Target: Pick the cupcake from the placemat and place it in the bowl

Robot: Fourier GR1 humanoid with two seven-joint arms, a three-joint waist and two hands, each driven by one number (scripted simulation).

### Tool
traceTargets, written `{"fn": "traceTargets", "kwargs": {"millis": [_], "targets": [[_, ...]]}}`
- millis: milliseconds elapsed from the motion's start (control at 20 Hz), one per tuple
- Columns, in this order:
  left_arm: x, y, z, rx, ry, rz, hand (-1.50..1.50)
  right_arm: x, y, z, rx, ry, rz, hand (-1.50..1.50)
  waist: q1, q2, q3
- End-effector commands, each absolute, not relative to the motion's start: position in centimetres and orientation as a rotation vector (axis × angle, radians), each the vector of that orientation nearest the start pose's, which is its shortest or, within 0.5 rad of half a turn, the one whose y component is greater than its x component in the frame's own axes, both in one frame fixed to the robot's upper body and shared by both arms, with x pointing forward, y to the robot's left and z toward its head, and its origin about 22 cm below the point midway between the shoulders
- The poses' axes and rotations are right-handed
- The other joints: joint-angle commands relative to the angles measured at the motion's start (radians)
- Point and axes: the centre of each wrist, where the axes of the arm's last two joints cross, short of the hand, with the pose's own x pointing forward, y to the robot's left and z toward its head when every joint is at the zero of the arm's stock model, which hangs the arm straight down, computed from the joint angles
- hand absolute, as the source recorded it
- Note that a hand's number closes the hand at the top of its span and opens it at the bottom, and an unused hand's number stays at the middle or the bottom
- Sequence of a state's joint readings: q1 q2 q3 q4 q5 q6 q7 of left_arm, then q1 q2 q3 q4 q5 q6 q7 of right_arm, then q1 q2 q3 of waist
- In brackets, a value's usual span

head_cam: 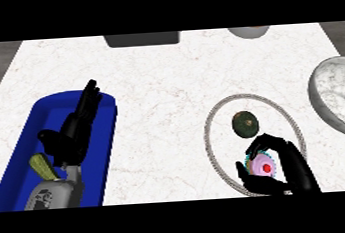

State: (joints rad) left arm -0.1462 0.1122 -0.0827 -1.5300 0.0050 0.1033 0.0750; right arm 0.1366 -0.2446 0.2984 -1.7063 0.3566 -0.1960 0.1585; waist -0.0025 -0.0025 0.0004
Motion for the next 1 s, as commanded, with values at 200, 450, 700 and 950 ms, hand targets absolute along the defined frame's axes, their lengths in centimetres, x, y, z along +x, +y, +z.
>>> {"fn": "traceTargets", "kwargs": {"millis": [200, 450, 700, 950], "targets": [[26.0, 22.3, 3.8, 0.088, -1.590, -0.098, 0.00, 18.0, -22.1, 6.1, -0.413, -1.816, 0.417, 1.50, -0.001, -0.004, 0.000], [26.9, 21.3, 2.8, 0.080, -1.602, -0.099, 0.00, 15.8, -21.1, 11.8, -0.583, -1.922, 0.401, 1.50, -0.007, -0.001, -0.002], [27.9, 21.3, 4.3, 0.077, -1.599, -0.103, 0.00, 13.9, -21.9, 17.6, -0.760, -1.869, 0.416, 1.50, -0.004, -0.001, -0.003], [28.2, 19.8, 3.2, 0.057, -1.606, -0.121, 0.00, 17.2, -22.0, 21.4, -0.844, -1.804, 0.378, 1.50, 0.005, 0.003, -0.002]]}}
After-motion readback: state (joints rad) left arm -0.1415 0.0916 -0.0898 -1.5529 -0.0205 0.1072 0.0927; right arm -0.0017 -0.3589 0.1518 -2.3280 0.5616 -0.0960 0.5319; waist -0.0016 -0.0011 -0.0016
